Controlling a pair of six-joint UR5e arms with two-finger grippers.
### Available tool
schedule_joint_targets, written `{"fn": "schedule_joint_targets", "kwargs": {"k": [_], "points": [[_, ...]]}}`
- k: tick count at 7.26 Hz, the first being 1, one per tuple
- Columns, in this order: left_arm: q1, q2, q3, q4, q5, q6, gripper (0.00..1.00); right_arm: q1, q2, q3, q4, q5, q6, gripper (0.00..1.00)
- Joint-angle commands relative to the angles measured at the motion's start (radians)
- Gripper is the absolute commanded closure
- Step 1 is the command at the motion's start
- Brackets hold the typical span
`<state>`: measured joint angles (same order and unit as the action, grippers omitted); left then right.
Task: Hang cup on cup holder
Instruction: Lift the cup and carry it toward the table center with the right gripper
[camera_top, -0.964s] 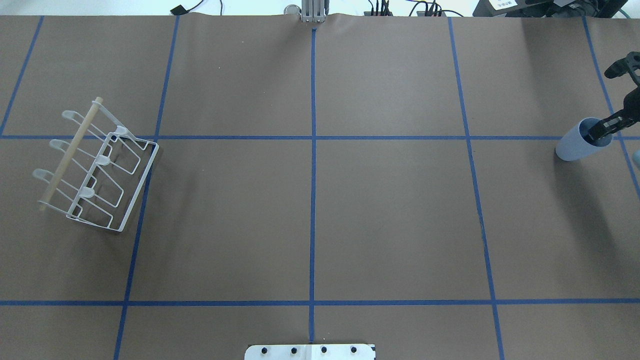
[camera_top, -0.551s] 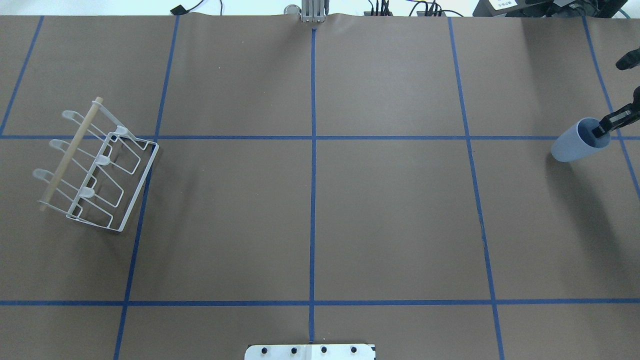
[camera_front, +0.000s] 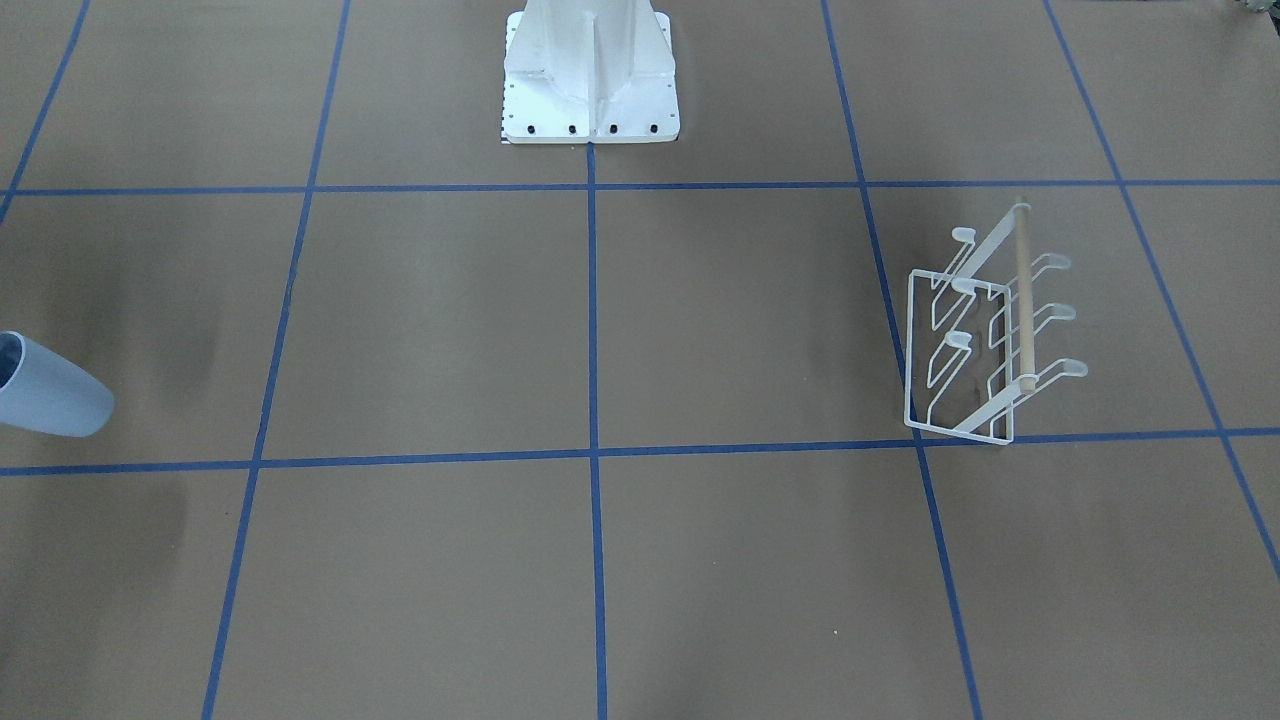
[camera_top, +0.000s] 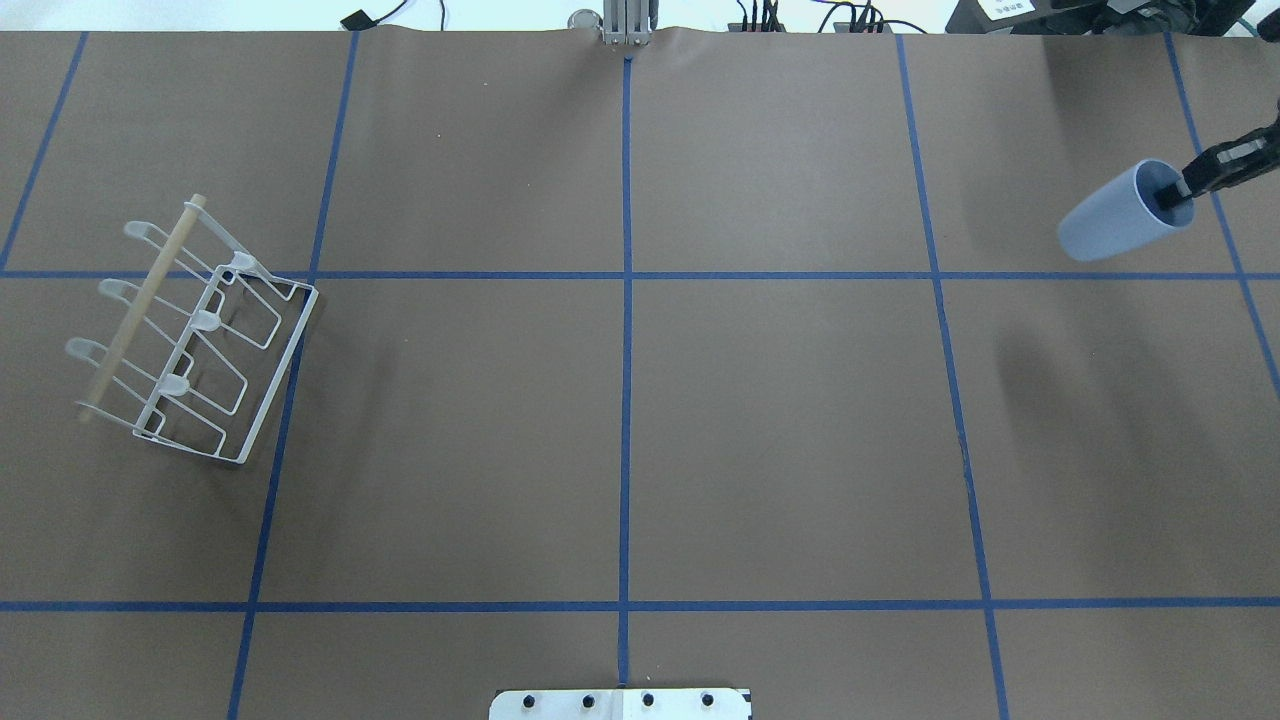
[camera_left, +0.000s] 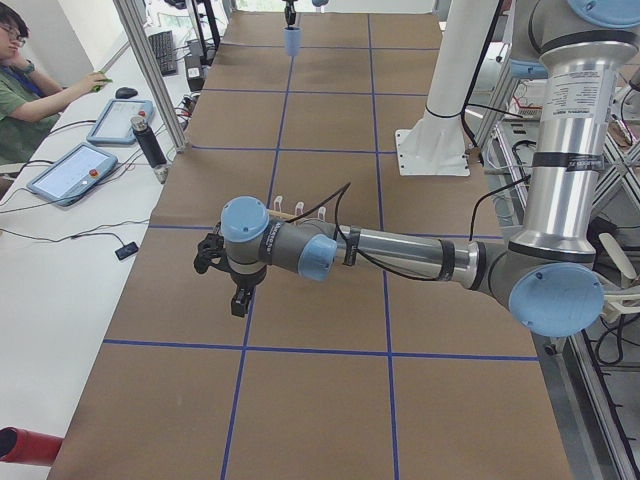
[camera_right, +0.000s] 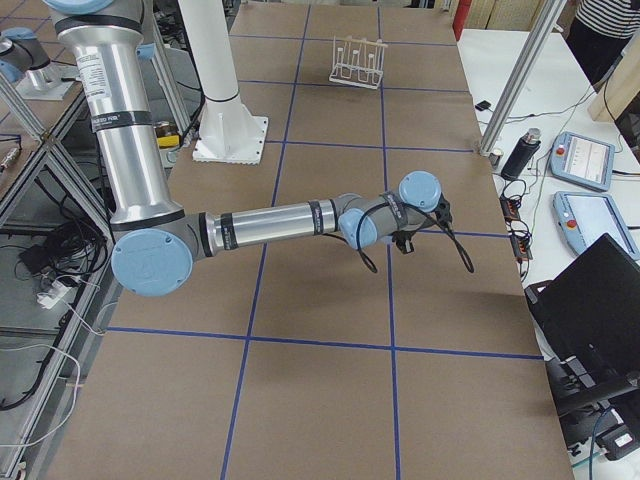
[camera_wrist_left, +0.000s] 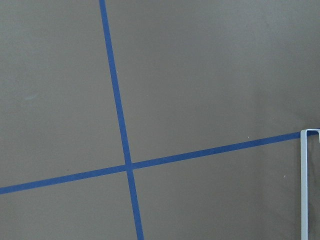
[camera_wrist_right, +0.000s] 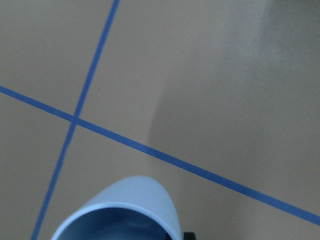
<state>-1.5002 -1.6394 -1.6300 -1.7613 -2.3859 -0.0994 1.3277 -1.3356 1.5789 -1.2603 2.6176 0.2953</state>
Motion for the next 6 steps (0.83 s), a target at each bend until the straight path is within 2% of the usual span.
{"fn": "schedule_joint_targets", "kwargs": {"k": [1,2,3,5,6], "points": [[0.041,-0.005,-0.01,-0.118,-0.009,-0.175,0.01,-0.089,0.117,0.155,0.001,0.022,0.347,1.0],[0.081,-0.005,-0.002,-0.274,-0.007,-0.365,0.02,-0.117,0.154,0.208,0.013,0.018,0.473,1.0],[0.121,-0.003,-0.004,-0.428,-0.007,-0.552,0.02,-0.165,0.162,0.232,0.118,-0.026,0.601,1.0],[0.172,-0.003,-0.002,-0.71,-0.001,-0.855,0.02,-0.354,0.161,0.23,0.542,-0.3,1.087,1.0],[0.184,-0.007,-0.005,-0.848,-0.001,-0.999,0.02,-0.474,0.159,0.227,0.732,-0.485,1.272,1.0]]}}
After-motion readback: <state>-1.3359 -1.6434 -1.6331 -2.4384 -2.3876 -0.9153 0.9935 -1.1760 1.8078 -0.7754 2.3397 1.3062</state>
